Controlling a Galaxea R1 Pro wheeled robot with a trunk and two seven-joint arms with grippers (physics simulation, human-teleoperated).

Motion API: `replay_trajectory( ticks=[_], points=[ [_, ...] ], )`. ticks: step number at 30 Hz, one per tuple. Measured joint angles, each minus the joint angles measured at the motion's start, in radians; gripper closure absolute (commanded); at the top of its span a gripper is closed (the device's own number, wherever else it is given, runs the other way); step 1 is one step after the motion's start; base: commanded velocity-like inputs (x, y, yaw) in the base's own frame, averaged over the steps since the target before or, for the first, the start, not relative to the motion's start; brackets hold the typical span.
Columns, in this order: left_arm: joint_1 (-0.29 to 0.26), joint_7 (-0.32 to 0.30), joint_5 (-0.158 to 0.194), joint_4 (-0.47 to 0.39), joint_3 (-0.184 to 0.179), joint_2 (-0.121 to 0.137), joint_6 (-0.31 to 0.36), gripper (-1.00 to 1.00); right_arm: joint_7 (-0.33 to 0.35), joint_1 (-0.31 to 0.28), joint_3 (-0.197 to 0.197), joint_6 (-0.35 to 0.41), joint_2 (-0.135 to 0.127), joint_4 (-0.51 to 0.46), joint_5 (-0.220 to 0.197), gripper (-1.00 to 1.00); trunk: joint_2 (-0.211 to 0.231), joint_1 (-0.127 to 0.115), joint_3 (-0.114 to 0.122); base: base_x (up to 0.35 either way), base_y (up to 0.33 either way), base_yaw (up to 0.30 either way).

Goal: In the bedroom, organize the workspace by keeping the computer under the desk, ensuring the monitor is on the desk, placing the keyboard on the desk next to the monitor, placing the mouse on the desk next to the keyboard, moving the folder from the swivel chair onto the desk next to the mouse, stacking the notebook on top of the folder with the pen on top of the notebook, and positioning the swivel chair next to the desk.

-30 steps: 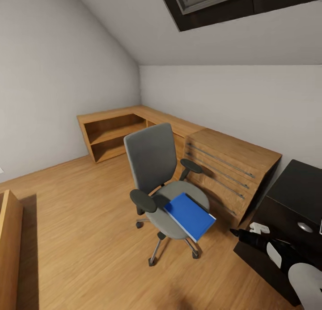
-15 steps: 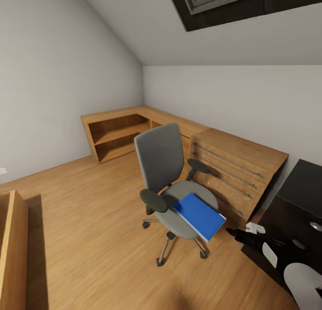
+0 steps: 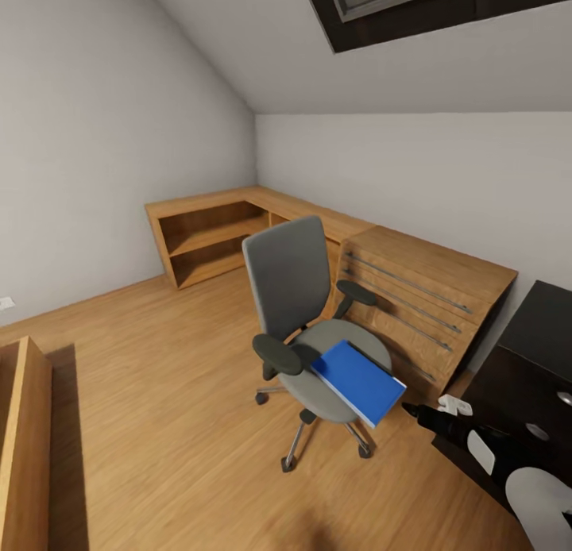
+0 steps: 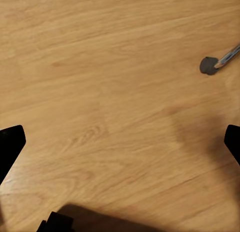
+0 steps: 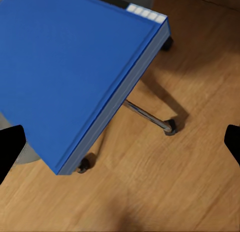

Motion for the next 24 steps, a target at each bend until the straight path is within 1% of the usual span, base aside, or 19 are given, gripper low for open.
replay_trajectory(
  ticks=[7, 19, 22, 24],
  points=[
    [0.000, 0.001, 0.000, 0.000, 0.000, -0.001, 0.001, -1.00, 0.044, 0.000, 0.000, 0.000, -0.007, 0.001, -0.058, -1.00, -0.049, 0.027, -0.022, 0.000, 0.000, 0.000],
    [0.000, 0.001, 0.000, 0.001, 0.000, -0.002, 0.003, -1.00, 0.062, 0.000, 0.001, -0.002, -0.006, 0.013, -0.081, -1.00, -0.133, 0.073, -0.060, 0.000, 0.000, 0.000],
    [0.000, 0.001, 0.000, 0.001, 0.000, -0.002, 0.003, -1.00, 0.077, 0.000, 0.001, 0.000, -0.007, 0.019, -0.102, -1.00, -0.154, 0.084, -0.069, 0.000, 0.000, 0.000],
    [0.000, 0.001, 0.000, 0.001, 0.000, -0.002, 0.003, -1.00, 0.095, 0.000, 0.000, 0.001, -0.009, 0.025, -0.130, -1.00, -0.168, 0.092, -0.075, 0.000, 0.000, 0.000]
  ],
)
